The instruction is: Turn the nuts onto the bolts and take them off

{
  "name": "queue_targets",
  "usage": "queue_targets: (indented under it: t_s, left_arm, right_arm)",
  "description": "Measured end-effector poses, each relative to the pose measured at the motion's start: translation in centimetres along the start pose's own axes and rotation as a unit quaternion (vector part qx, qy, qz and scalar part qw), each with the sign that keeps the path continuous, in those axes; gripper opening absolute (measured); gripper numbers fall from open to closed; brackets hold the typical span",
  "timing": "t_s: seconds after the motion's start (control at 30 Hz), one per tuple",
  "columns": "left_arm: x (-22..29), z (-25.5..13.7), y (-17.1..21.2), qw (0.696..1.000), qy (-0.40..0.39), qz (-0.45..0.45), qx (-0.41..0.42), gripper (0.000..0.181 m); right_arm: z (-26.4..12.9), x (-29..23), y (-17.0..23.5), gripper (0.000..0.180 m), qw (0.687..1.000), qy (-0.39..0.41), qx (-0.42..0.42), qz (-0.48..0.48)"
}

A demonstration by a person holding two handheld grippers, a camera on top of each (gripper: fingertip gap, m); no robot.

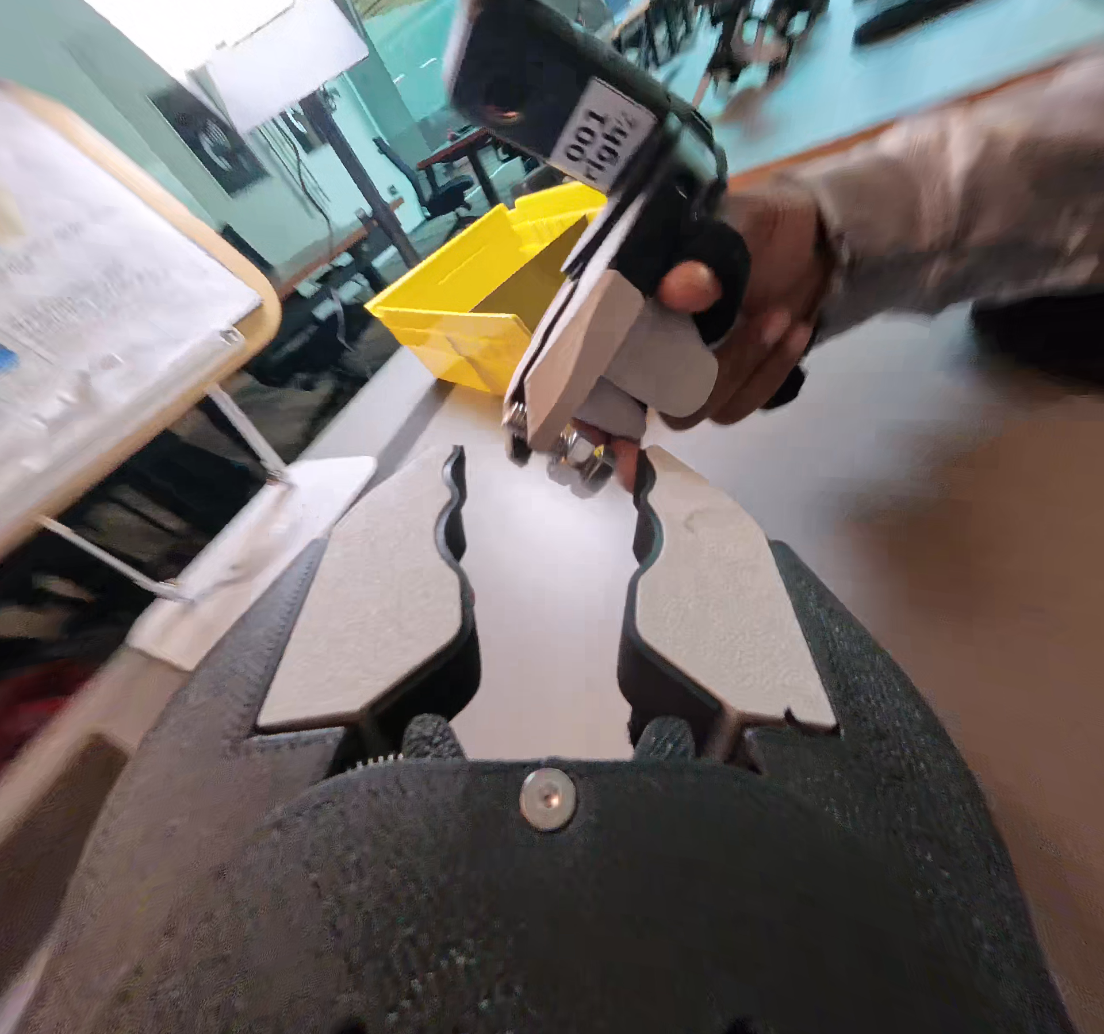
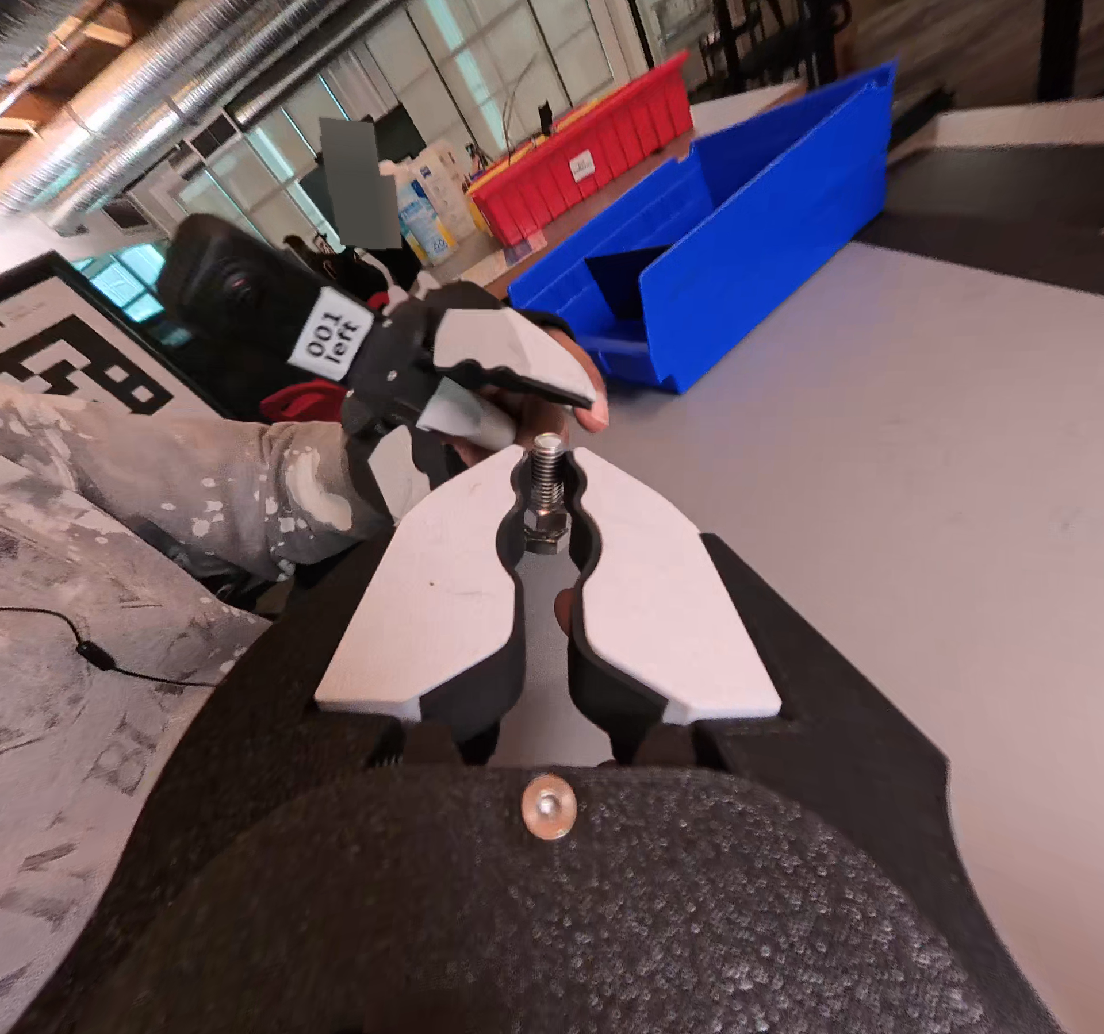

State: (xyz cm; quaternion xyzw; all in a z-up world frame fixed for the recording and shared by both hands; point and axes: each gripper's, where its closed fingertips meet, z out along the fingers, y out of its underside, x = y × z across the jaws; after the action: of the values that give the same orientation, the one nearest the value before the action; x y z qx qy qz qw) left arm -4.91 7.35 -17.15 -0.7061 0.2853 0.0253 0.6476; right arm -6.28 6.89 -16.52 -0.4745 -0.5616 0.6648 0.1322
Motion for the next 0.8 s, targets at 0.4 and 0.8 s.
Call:
queue_targets:
  t_s: [0.4, 0.8]
  left_arm:
    - [2.1, -0.6, -3.2, 0.892, 0.212, -0.378, 0.130, 0.034]
    - [4.0, -1.3, -4.3, 0.886, 0.266, -0.351, 0.145, 0.021]
  right_arm:
    - [-1.1, -4.0, -2.3, 0.009, 0.985, -0.051, 0.093, -0.139]
    - [-1.1, -6.4, -1.3, 0.009, 0.980, -0.112, 0.065, -0.150]
